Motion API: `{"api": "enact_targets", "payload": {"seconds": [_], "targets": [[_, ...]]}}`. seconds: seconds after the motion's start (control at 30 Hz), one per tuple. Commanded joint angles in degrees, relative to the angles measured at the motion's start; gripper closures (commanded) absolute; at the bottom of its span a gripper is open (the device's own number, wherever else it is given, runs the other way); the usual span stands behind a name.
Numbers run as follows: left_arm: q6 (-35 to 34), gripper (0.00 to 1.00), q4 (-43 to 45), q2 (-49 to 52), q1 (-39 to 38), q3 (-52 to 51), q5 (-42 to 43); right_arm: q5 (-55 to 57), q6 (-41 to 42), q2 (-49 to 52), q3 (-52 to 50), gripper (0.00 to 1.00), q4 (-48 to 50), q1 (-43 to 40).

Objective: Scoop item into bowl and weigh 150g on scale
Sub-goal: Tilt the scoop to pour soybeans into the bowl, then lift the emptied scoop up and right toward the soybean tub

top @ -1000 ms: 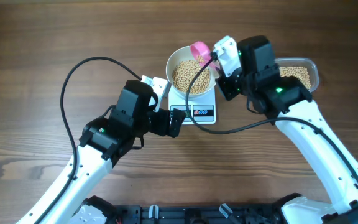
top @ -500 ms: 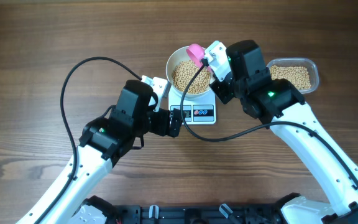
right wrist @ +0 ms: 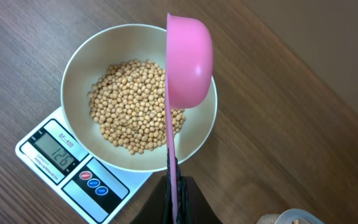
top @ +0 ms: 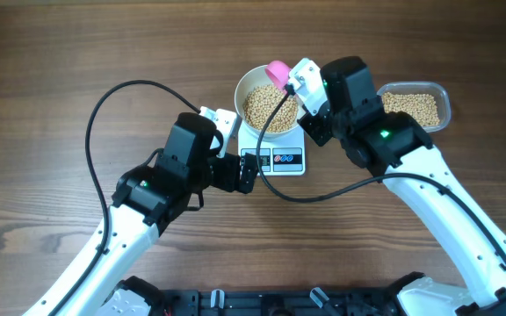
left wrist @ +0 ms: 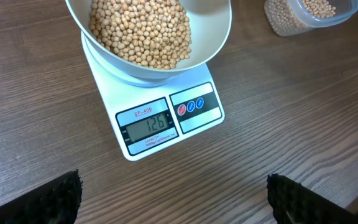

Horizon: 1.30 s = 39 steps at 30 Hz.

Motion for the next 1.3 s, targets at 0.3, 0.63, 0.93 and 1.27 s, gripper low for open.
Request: {"api": "enact_targets", "payload": {"seconds": [0.3, 0.63, 0.93, 1.27], "targets": [[1.1, 0.00, 0.0, 0.1, -0.2, -0.1, -0.3, -3.0, 19.3, -1.5, 0.6, 0.96, -7.2, -1.9], [1.1, 0.00, 0.0, 0.1, -0.2, -0.1, -0.3, -20.2, 28.1, -8.7, 0.9, 0.96, -0.9, -15.1], [1.1, 0.00, 0.0, 0.1, -0.2, -0.1, -0.3, -20.4, 24.7, -12.7, 0.9, 0.96, -2.0, -31.4], [1.1, 0.00, 0.0, 0.1, -0.2, -0.1, -0.3, -10.6, 8.3, -7.5, 0.9, 0.96, -15.3, -41.7]]}}
